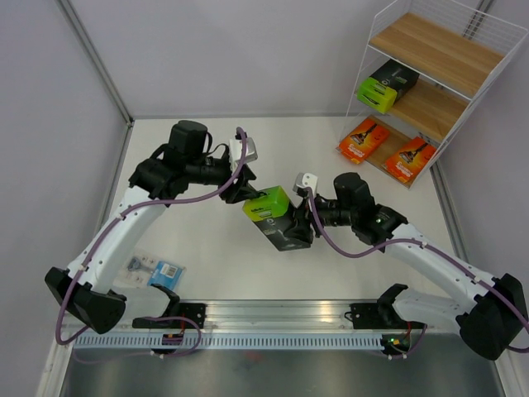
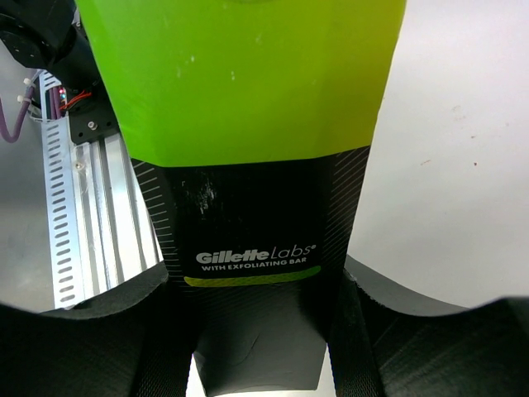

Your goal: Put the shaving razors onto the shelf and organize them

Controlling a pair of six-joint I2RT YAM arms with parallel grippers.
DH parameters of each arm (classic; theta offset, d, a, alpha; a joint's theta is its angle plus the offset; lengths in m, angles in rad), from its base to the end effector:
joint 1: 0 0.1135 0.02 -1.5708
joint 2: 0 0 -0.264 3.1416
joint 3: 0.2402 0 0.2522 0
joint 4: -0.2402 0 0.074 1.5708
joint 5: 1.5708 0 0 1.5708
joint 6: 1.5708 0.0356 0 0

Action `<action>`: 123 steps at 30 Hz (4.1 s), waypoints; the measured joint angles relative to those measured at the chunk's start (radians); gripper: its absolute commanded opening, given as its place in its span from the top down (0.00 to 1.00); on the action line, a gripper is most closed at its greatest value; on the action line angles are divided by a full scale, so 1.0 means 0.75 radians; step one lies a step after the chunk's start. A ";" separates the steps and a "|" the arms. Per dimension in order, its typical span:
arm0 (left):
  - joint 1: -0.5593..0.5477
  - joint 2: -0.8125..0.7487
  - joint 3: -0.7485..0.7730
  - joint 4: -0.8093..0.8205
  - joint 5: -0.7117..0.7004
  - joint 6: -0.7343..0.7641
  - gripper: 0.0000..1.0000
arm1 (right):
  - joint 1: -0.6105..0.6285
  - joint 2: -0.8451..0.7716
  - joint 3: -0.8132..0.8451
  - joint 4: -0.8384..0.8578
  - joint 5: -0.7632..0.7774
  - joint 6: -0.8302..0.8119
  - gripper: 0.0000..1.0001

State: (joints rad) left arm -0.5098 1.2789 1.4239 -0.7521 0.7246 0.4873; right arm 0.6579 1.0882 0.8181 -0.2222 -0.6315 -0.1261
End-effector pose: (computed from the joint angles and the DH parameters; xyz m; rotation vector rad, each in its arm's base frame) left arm 0.2158 -0.1477 0.4037 1.3486 1.6200 -0.7958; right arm 0.1771 0.1634 0.2913 -1.1606 1.7521 0.9744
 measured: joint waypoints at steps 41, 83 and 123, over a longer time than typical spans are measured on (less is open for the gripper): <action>0.036 0.057 0.023 -0.187 0.276 0.112 0.98 | -0.001 0.015 0.062 -0.114 -0.039 -0.119 0.56; 0.140 0.379 0.018 0.268 -0.921 -0.899 0.25 | -0.044 -0.104 -0.278 0.387 0.582 0.858 0.02; -0.282 0.709 -0.337 0.691 -0.750 -1.640 0.65 | -0.047 -0.298 -0.495 0.220 1.097 1.292 0.02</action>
State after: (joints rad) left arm -0.7216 1.8103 1.1709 -0.2340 0.1619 -0.7429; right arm 0.6224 0.8650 0.4465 -0.0570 0.1909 0.8433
